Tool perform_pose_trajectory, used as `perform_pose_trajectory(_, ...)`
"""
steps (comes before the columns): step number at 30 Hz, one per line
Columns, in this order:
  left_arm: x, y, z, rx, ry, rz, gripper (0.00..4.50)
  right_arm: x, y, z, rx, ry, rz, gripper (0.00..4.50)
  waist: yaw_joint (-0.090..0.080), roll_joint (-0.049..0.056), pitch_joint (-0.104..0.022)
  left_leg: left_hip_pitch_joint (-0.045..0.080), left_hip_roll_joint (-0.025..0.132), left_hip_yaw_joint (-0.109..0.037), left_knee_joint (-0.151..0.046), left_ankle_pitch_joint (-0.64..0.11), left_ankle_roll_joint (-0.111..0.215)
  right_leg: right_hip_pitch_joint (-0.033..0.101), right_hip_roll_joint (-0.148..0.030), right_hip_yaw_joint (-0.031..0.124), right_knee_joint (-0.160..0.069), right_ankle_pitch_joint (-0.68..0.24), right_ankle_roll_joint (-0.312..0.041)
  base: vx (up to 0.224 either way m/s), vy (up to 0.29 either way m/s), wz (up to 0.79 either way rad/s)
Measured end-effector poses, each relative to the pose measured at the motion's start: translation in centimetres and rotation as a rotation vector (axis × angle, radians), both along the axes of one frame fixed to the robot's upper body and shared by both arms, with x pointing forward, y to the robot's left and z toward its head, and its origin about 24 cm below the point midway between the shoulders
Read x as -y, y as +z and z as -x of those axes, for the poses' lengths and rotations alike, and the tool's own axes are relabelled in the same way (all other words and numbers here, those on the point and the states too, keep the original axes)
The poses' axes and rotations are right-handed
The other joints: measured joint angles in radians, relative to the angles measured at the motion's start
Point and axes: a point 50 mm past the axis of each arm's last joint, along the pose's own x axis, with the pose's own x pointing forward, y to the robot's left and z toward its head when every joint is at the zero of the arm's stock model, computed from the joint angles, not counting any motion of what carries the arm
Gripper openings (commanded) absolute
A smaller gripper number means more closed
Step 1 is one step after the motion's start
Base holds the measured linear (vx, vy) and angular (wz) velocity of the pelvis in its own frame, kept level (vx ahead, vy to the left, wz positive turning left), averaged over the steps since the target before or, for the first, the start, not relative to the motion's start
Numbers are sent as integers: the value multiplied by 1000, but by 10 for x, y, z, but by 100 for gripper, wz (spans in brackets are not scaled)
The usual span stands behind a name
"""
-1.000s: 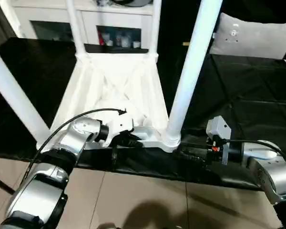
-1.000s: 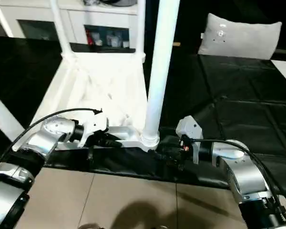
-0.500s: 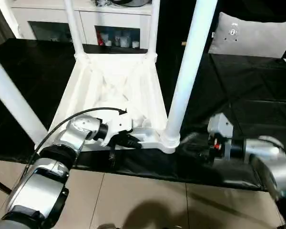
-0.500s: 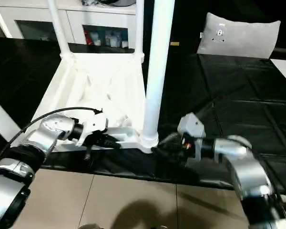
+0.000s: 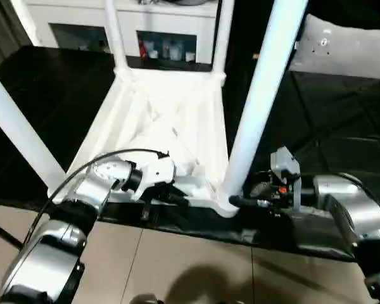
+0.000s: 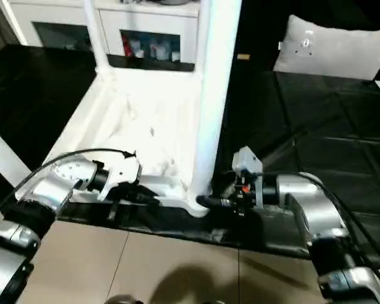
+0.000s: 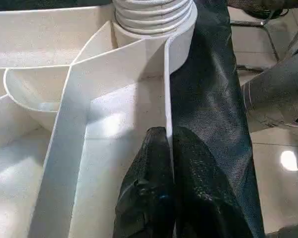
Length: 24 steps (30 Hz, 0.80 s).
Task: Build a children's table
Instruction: Rotate leg to tighten
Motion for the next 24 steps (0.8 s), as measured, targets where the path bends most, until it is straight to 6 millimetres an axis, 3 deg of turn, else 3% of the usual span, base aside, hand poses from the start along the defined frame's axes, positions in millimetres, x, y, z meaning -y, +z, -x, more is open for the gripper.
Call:
perform_pose_trajectory(9, -1, 0, 1, -14, 12, -2, 0, -3, -5, -2, -25, 8, -22, 215, 0, 0, 0, 0, 0, 0, 1, 0, 0, 0, 0, 0, 1, -1, 0, 0, 0, 0)
perform_pose_trajectory(17, 3, -1, 3, -74, 70, 14, 0, -5, -5, 1, -49, -24, -42, 205, -1, 1, 0, 0, 0, 0, 1, 0, 0, 0, 0, 0, 2, -2, 0, 0, 0, 0)
perform_pose_trajectory(19, 4, -3, 2, -94, 145, 21, 0, -11, -7, 0, -47, -103, -35, 204, -3, 2, -1, 3, 0, 0, 1, 0, -1, 2, 0, 0, 3, -2, 0, 0, 0, 0)
perform_pose_trajectory(24, 24, -8, -8, -93, 380, 49, 0, -25, -11, -21, -16, -486, -24, 204, -54, 3, -3, 12, 0, 0, 1, 1, -12, 7, 0, 0, 3, -2, 4, 0, 0, 0)
